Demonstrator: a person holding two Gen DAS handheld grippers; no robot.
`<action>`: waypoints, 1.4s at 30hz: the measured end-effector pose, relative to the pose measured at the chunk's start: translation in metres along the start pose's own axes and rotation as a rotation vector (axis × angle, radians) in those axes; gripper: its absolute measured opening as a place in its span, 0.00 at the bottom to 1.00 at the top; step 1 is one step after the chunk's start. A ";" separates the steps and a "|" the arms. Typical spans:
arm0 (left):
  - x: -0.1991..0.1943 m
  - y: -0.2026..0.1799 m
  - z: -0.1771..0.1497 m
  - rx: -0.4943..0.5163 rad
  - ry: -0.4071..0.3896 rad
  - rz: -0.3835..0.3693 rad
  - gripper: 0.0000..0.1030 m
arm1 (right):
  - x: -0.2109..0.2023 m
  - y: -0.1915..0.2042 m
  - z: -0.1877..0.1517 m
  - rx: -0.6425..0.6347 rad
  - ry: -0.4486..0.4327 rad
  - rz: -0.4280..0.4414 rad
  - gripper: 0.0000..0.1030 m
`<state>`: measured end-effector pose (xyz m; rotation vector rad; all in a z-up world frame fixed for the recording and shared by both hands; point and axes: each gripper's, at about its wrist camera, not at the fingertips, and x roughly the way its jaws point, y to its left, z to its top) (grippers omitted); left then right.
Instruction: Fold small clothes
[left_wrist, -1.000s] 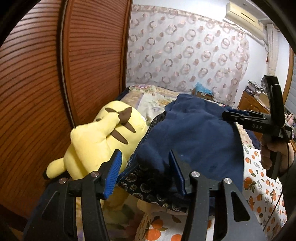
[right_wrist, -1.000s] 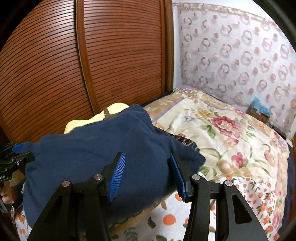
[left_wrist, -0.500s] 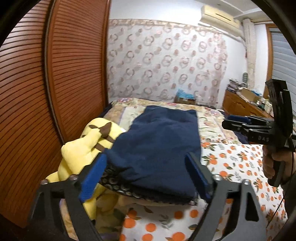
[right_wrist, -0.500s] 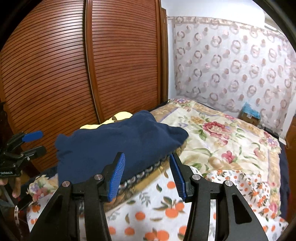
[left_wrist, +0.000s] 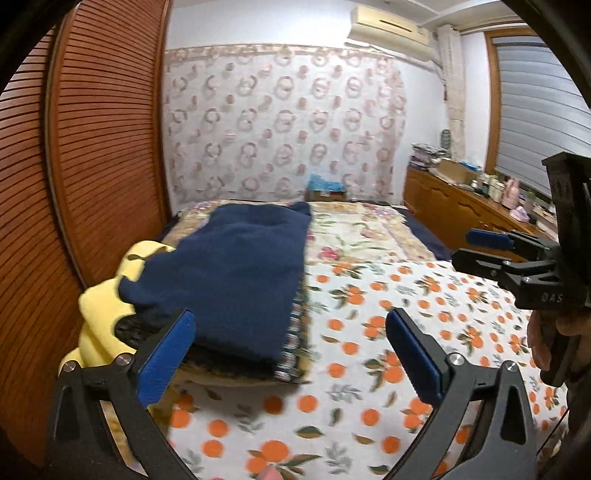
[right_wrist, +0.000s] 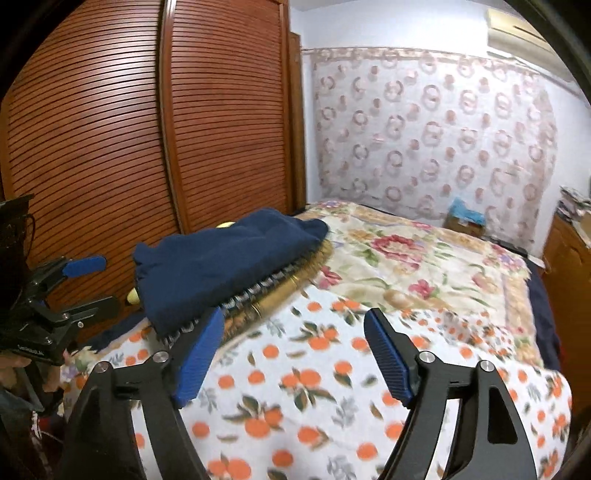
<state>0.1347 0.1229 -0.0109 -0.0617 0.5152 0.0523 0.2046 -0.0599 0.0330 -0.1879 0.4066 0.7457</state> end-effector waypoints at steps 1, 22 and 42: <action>-0.001 -0.005 -0.002 0.003 0.000 -0.010 1.00 | -0.008 0.001 -0.003 0.008 -0.006 -0.017 0.79; -0.042 -0.110 -0.001 0.088 -0.020 -0.113 1.00 | -0.171 0.040 -0.063 0.194 -0.099 -0.275 0.79; -0.079 -0.104 0.025 0.068 -0.129 -0.077 1.00 | -0.206 0.080 -0.068 0.192 -0.171 -0.405 0.80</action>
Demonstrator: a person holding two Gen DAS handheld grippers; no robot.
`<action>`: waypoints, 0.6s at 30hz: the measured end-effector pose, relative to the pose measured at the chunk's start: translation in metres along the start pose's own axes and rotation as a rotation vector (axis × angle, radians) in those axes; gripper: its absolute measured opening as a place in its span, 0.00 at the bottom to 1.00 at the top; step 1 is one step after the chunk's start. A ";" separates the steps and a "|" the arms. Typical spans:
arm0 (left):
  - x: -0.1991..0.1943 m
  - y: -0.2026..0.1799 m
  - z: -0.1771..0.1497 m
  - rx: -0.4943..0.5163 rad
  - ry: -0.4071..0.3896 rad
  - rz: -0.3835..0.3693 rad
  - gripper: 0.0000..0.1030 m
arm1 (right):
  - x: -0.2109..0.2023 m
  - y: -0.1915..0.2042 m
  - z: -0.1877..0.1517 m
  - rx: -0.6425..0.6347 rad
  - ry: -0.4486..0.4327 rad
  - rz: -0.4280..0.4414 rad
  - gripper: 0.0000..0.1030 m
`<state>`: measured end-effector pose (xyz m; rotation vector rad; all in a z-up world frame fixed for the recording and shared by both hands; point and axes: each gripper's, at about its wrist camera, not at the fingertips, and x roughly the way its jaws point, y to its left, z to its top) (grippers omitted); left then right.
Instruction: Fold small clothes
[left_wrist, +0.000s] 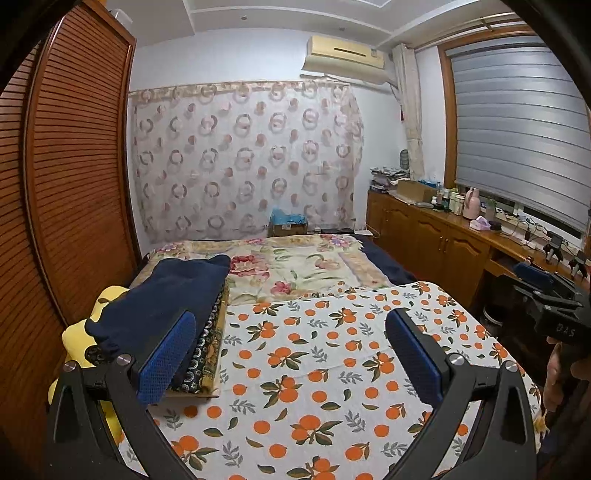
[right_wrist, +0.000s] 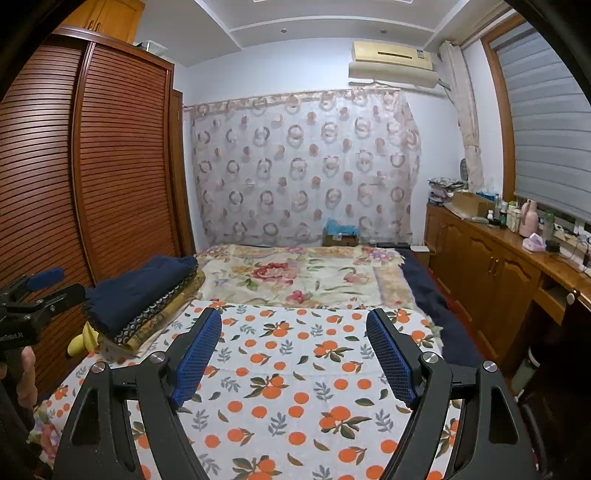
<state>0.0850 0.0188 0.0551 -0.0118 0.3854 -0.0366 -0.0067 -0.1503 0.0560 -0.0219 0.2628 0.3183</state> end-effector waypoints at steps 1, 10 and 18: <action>0.000 0.001 0.000 -0.003 0.001 0.002 1.00 | -0.001 0.001 0.000 -0.002 -0.002 -0.003 0.80; 0.002 0.005 -0.002 -0.012 0.005 0.004 1.00 | 0.000 -0.006 -0.002 -0.003 -0.004 -0.004 0.80; 0.001 0.005 -0.002 -0.011 0.004 0.005 1.00 | 0.002 -0.010 -0.002 -0.003 -0.006 -0.001 0.80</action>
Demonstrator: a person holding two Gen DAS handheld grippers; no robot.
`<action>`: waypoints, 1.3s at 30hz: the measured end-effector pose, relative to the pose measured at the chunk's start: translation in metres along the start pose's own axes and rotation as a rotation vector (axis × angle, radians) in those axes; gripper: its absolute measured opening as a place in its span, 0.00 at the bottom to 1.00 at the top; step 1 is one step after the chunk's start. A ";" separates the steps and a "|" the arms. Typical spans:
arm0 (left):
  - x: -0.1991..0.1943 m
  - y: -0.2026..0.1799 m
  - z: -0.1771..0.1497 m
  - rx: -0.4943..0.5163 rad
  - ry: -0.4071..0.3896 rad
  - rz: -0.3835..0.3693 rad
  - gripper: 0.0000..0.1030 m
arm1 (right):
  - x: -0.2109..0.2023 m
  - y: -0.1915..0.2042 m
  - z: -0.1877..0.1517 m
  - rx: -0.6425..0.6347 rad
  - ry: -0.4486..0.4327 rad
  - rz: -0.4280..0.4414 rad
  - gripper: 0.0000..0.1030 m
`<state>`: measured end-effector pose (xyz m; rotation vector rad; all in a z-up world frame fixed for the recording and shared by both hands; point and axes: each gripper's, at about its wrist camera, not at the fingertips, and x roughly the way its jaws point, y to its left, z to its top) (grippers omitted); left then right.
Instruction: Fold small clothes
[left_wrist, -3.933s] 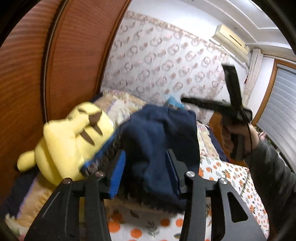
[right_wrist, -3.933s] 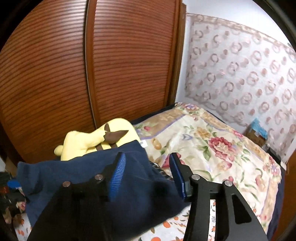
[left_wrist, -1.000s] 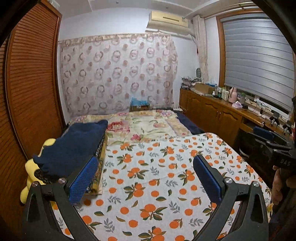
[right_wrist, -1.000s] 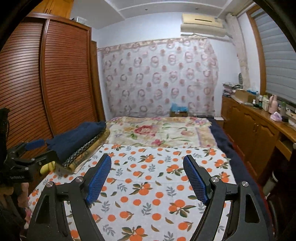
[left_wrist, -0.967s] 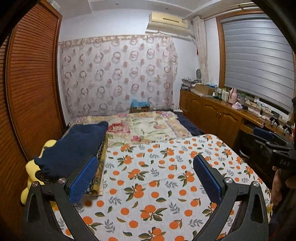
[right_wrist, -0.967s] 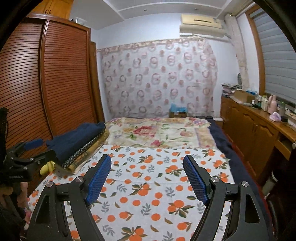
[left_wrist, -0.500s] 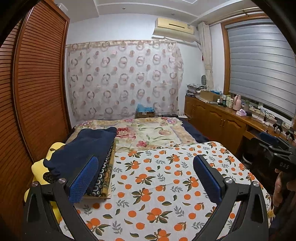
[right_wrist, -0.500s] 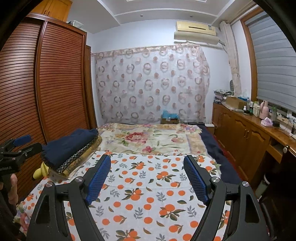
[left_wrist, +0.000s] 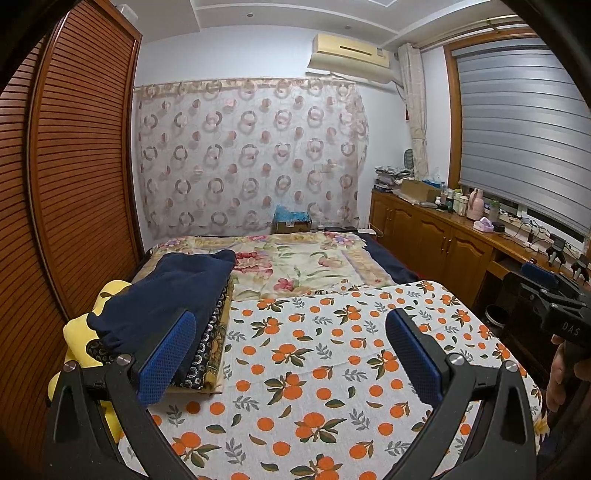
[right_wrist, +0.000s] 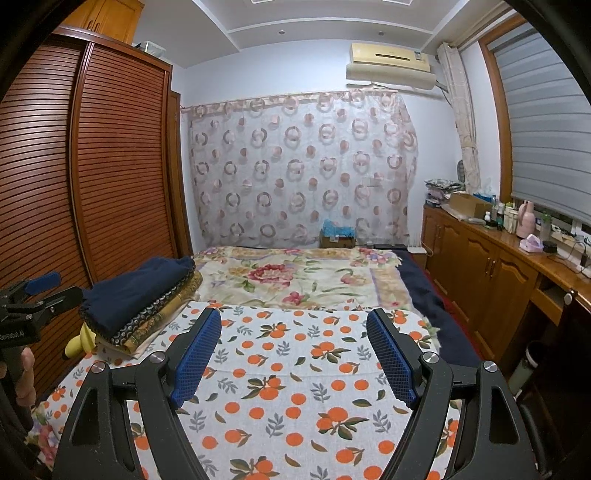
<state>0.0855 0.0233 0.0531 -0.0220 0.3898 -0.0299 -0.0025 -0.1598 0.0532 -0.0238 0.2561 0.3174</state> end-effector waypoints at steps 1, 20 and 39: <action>0.000 0.000 0.000 0.000 0.000 -0.001 1.00 | 0.000 0.000 0.000 0.000 0.000 0.000 0.80; 0.001 -0.001 -0.002 0.003 0.004 0.001 1.00 | 0.003 -0.008 0.000 -0.003 0.001 0.010 0.80; 0.001 -0.001 -0.003 0.005 0.003 0.002 1.00 | 0.002 -0.013 0.000 -0.004 -0.001 0.013 0.80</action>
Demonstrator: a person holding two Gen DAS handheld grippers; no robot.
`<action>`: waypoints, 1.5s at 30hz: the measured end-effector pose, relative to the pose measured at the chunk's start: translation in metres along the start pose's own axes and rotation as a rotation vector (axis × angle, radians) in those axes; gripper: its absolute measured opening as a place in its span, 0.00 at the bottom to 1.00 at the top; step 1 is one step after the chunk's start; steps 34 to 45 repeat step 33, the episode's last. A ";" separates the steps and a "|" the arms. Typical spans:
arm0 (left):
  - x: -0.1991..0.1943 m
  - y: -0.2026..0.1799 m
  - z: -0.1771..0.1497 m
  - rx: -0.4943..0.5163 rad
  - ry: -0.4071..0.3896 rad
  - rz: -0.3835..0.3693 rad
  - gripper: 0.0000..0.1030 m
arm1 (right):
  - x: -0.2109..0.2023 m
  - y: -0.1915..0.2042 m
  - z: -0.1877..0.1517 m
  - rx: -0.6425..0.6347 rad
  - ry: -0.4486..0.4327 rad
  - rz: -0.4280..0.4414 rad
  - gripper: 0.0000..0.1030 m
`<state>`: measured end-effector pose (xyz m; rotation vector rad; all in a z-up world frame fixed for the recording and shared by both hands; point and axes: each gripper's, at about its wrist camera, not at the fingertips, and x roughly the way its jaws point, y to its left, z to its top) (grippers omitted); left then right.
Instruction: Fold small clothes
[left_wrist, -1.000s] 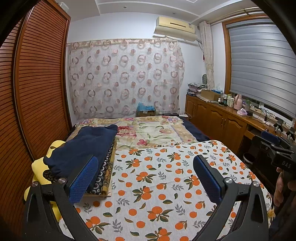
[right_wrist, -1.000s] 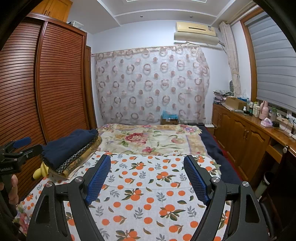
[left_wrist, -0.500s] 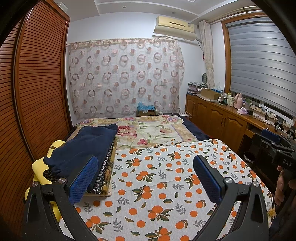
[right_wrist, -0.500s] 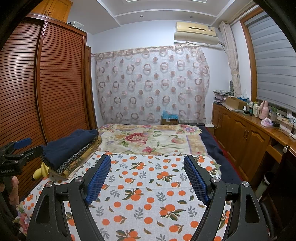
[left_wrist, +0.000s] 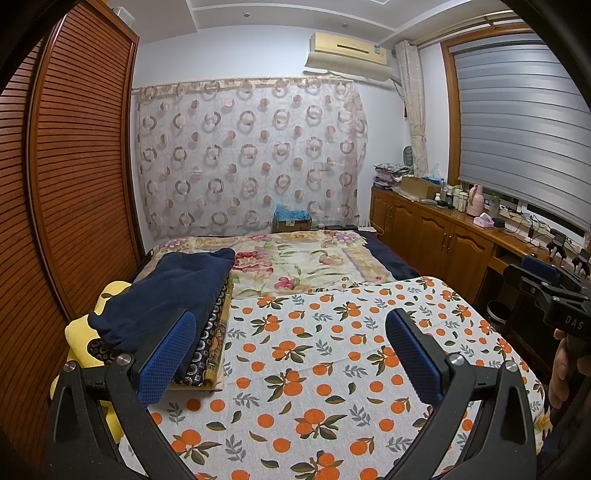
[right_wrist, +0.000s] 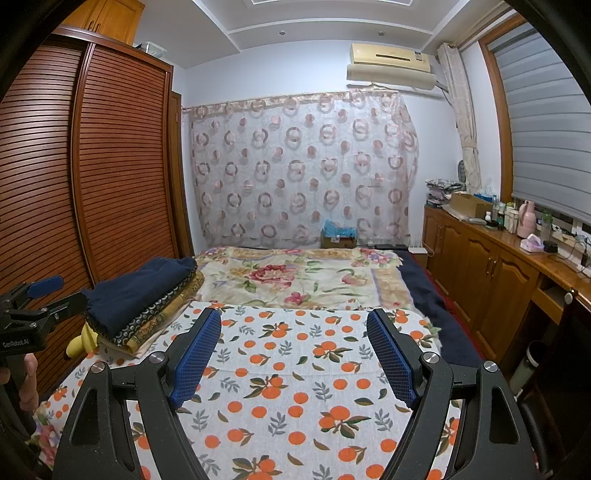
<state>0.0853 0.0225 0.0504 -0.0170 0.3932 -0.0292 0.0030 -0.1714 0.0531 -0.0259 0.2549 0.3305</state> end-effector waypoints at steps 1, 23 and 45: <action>0.000 0.001 0.000 0.001 0.000 0.000 1.00 | 0.000 0.000 0.000 -0.001 0.000 0.000 0.80; 0.000 -0.001 0.000 0.001 0.001 0.001 1.00 | 0.001 -0.005 0.000 -0.005 -0.002 0.002 0.80; 0.000 -0.001 0.001 0.001 0.002 0.000 1.00 | 0.002 -0.007 0.000 -0.008 -0.002 0.008 0.80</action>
